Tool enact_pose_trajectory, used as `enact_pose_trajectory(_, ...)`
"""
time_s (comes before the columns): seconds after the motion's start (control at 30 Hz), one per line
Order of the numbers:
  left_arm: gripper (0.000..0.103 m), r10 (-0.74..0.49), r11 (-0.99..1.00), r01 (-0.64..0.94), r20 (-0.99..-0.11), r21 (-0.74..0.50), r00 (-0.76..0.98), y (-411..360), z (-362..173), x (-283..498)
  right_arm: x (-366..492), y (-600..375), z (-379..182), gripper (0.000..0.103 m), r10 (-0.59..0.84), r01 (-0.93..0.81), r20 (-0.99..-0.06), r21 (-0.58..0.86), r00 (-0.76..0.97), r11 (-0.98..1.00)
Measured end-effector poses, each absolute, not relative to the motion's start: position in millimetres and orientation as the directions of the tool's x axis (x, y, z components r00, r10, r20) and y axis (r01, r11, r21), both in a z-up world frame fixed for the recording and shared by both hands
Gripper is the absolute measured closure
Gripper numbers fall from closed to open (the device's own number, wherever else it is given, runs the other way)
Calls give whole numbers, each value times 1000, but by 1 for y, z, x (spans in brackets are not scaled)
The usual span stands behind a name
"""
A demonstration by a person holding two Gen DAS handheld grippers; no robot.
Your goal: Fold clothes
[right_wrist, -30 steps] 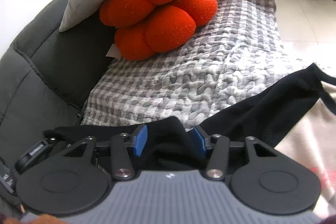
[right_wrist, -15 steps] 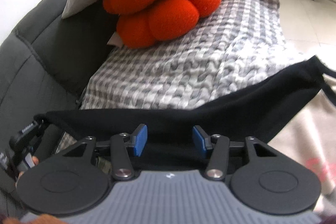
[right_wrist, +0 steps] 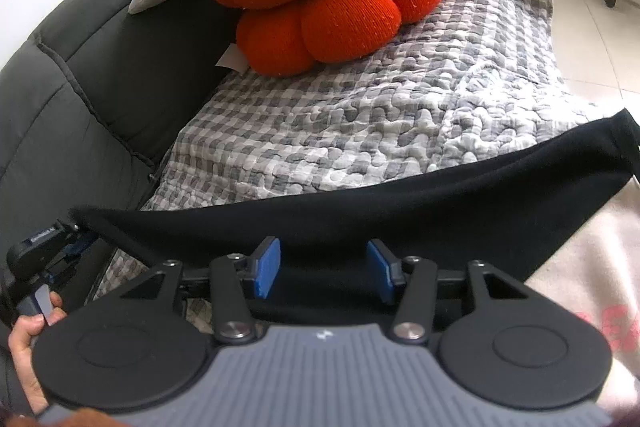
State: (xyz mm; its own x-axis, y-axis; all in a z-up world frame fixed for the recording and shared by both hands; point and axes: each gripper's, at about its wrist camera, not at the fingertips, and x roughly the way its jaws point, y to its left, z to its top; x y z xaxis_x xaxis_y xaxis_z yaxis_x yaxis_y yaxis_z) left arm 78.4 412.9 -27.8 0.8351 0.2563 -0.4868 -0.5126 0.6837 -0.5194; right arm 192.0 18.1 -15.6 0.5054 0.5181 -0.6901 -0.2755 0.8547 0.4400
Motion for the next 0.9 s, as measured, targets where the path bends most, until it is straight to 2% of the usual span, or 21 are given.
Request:
enact_pose_trajectory(0.17,69,248,640,-550,-533,-536,809,430,-38,78,183,39,-21,50,554,-331,-690,445,466,832)
enact_pose_trajectory(0.33,69,125,618,-521,-580,-589,805,441,-48,93,173,64,-27,50,592,-398,-667,443,453,803)
enact_pose_trajectory(0.47,66,38,694,-471,-626,-545,779,440,-37,112,160,92,-32,50,636,-481,-643,434,427,762)
enact_pose_trajectory(0.6,63,-78,770,-381,-669,-511,739,445,-31,133,142,131,-36,50,653,-603,-634,346,414,719)
enact_pose_trajectory(0.7,60,-105,793,-362,-695,-490,711,450,-42,135,131,160,-43,50,669,-676,-622,289,406,678)
enact_pose_trajectory(0.9,60,-267,671,-330,-631,-664,728,474,-86,130,118,215,-59,52,691,-787,-587,140,423,600)
